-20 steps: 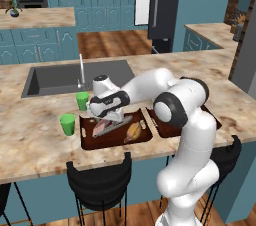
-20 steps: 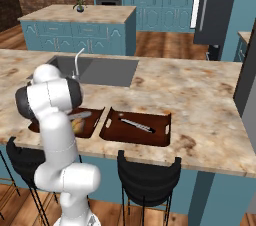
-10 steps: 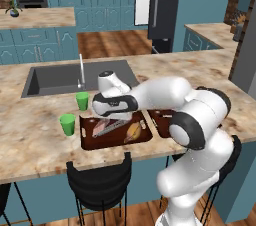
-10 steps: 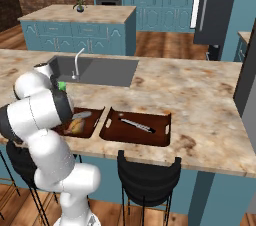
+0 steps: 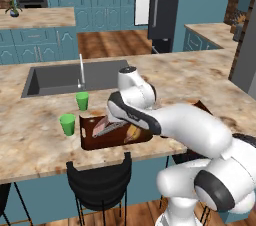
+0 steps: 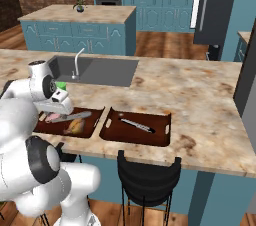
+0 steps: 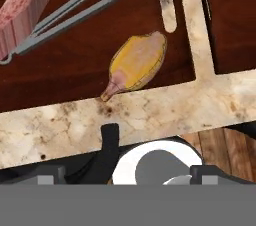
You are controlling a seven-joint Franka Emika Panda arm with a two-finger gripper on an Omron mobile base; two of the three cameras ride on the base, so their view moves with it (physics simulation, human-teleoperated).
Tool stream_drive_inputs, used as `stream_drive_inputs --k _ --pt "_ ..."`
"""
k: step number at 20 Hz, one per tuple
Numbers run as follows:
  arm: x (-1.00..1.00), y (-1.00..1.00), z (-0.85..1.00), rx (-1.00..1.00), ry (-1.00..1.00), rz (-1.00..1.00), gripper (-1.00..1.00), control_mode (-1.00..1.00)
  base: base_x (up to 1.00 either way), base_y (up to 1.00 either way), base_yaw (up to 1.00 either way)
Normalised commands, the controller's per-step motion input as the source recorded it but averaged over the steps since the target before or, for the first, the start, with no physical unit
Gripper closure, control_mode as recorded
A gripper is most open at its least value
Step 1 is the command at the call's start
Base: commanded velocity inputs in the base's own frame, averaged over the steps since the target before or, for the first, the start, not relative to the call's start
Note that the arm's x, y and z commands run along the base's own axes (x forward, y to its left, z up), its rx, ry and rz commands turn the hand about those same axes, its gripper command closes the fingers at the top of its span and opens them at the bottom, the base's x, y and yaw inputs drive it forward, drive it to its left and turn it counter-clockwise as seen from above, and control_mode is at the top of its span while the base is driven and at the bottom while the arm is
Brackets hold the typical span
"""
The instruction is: Gather the cucumber and corn from the fridge and place them on a tray on the dining counter. Then gather the chicken drumstick and steak from the fridge and place them on the other tray.
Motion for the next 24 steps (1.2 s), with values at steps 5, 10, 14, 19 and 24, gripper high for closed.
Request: stream_drive_inputs --k 5,10,14,19,24 --pt "-0.65 -0.41 0.43 0.00 0.00 0.18 -1.00 -1.00 0.00 0.00 0.00" --pt "-0.69 -0.34 0.30 0.00 0.00 0.15 -1.00 -1.00 0.00 0.00 0.00" --pt "-0.51 -0.10 0.24 0.00 0.03 0.03 -1.00 -1.00 0.00 0.00 0.00" --pt "-0.03 0.00 0.00 -0.01 0.01 0.01 -1.00 -1.00 0.00 0.00 0.00" --pt "0.00 0.00 0.00 0.00 0.00 0.00 -1.00 1.00 -0.58 -0.01 0.00"
